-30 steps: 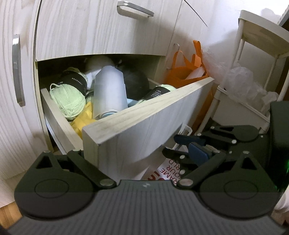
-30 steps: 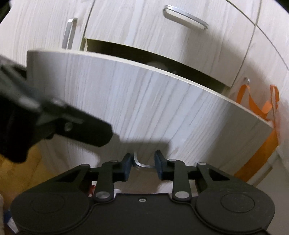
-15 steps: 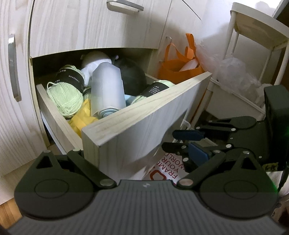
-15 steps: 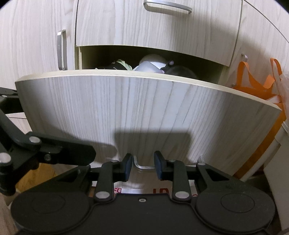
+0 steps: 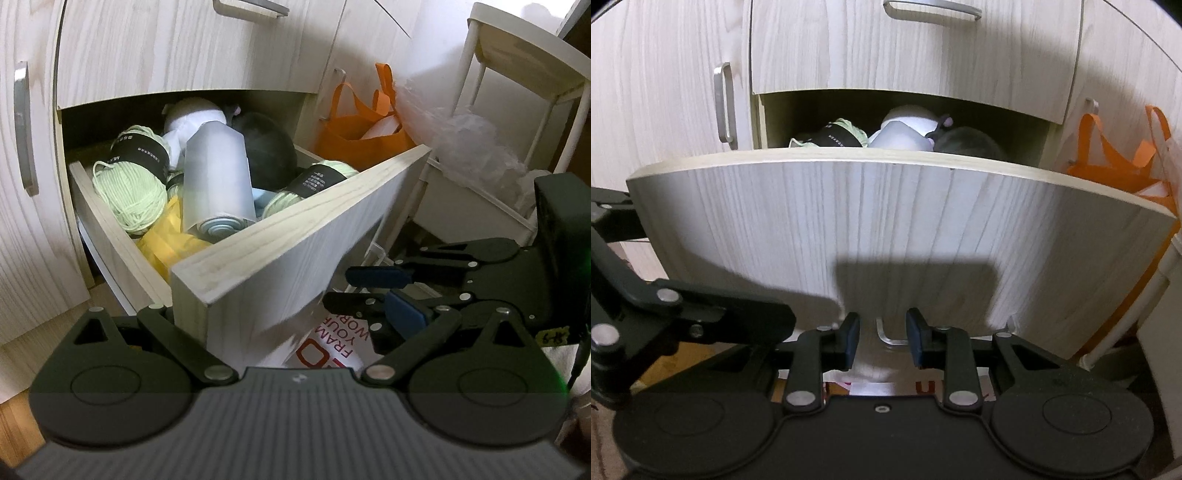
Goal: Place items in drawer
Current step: 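Pull the drawer further open with the right tool, then release the drawer handle and move the right tool toward the white bag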
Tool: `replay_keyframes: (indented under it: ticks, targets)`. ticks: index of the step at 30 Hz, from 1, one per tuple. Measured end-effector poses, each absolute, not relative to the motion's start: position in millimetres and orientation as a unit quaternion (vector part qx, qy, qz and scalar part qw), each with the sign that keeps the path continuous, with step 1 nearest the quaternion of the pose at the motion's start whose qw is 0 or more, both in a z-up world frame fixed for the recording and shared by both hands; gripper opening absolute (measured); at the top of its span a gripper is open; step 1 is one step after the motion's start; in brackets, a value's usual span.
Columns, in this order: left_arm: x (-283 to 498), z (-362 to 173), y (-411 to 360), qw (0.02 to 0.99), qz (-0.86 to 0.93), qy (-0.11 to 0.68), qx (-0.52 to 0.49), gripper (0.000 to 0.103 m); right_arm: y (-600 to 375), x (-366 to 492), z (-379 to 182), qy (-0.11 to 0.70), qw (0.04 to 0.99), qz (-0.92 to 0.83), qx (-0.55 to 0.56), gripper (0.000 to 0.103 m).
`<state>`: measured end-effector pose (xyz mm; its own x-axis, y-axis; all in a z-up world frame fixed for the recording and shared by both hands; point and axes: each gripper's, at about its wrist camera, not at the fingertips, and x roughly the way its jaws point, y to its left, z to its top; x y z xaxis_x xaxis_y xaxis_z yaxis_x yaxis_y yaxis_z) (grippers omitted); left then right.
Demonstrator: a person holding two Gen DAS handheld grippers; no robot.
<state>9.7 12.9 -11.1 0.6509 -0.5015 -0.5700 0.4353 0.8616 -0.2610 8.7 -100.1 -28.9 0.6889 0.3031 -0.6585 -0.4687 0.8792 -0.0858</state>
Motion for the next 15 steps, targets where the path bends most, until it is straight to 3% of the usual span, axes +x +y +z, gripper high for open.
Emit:
replay_keyframes:
  ticks: [15]
  targets:
    - [15,-11,25,0.904,-0.268,0.331,-0.034,0.1,-127,-13,-17,0.347,0.902,0.234,-0.108,0.033]
